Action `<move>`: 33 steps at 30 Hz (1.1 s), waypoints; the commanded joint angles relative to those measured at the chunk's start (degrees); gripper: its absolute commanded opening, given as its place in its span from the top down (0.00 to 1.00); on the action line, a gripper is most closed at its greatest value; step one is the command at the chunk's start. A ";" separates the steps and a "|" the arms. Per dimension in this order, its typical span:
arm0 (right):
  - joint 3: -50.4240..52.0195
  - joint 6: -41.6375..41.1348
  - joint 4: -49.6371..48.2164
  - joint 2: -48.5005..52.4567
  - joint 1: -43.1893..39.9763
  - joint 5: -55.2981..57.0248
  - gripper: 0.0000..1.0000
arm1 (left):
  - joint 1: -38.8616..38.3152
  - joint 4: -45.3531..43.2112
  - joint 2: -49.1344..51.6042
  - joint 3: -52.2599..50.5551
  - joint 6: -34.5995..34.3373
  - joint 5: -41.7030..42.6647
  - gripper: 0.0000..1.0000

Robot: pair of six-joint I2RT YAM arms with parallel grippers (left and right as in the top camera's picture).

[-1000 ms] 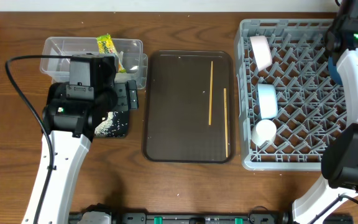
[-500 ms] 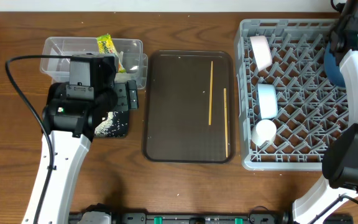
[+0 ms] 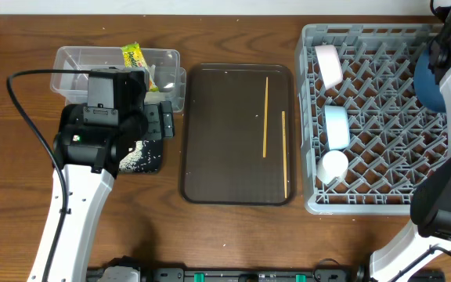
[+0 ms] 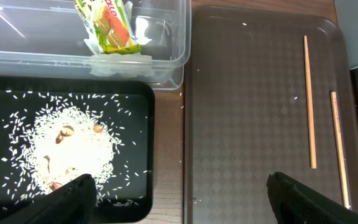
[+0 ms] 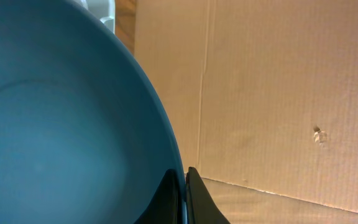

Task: Sort waste into correct bins and load items into the dishwasher rack
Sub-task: 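Carry the blue plate to the rack's back right corner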

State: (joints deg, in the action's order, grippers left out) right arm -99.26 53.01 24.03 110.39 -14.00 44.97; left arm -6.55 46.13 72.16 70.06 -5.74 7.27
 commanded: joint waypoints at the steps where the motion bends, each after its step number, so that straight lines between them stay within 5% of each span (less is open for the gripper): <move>1: -0.28 0.39 0.22 0.55 0.28 -1.44 0.99 | -0.02 0.11 0.07 1.05 0.39 -0.70 0.10; 33: -0.26 7.08 -7.96 4.70 6.56 7.65 0.99 | -0.02 0.11 0.07 1.05 0.39 -0.70 0.10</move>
State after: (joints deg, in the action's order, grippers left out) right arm -99.29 59.48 15.46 113.23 -8.32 50.76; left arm -6.55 46.13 72.16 70.06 -5.74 7.27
